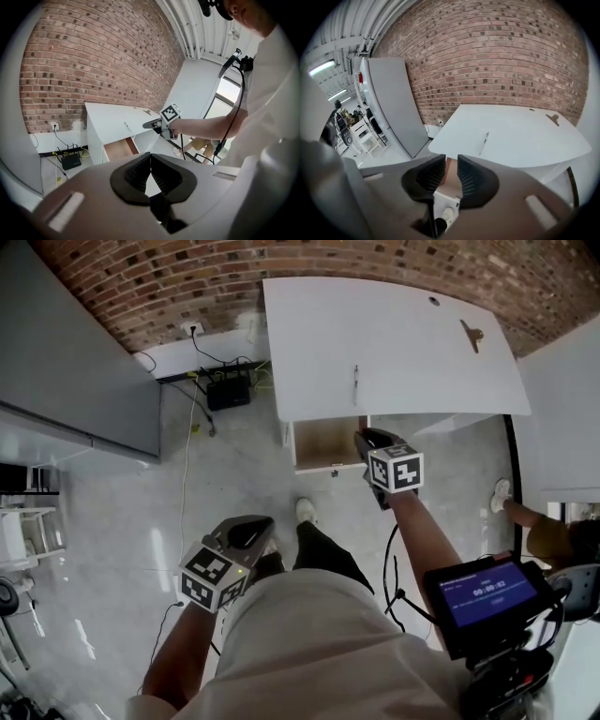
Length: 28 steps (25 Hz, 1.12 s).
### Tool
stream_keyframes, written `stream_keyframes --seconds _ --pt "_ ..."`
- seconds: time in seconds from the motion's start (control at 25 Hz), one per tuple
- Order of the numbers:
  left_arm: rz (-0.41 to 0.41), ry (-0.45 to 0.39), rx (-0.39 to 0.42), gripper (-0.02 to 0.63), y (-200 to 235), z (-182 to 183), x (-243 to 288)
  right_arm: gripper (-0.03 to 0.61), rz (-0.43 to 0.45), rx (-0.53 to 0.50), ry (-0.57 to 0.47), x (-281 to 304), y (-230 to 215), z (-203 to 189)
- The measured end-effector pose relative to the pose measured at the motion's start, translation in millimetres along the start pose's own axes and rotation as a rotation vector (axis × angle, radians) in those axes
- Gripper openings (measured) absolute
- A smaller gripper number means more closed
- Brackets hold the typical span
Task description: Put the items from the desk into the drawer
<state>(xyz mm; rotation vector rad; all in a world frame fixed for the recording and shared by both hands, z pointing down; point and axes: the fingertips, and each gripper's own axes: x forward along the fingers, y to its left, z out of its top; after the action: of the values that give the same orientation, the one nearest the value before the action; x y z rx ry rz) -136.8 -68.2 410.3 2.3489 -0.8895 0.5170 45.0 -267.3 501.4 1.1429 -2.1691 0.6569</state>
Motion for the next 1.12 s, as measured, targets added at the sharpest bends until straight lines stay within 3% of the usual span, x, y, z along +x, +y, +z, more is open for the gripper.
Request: stream_keyframes --seconds 0.2,0.52,0.76,0.92,1.12 --pt "-0.012 0.009 -0.043 0.009 0 31 42 0.071 -0.013 0.046 0.038 55 -61 24" --pt "0.040 0.026 -0.057 0.009 6 58 94 0.081 -0.020 0.091 0.109 132 -126 37" --pt "0.073 0.041 -0.105 0.009 35 71 112 0.117 -0.030 0.109 0.192 189 -146 42" --pt "0.090 0.048 -0.135 0.009 33 63 114 0.118 -0.045 0.116 0.226 194 -152 28" --pt "0.110 0.038 -0.166 0.009 34 57 113 0.110 -0.081 0.032 0.258 190 -148 23"
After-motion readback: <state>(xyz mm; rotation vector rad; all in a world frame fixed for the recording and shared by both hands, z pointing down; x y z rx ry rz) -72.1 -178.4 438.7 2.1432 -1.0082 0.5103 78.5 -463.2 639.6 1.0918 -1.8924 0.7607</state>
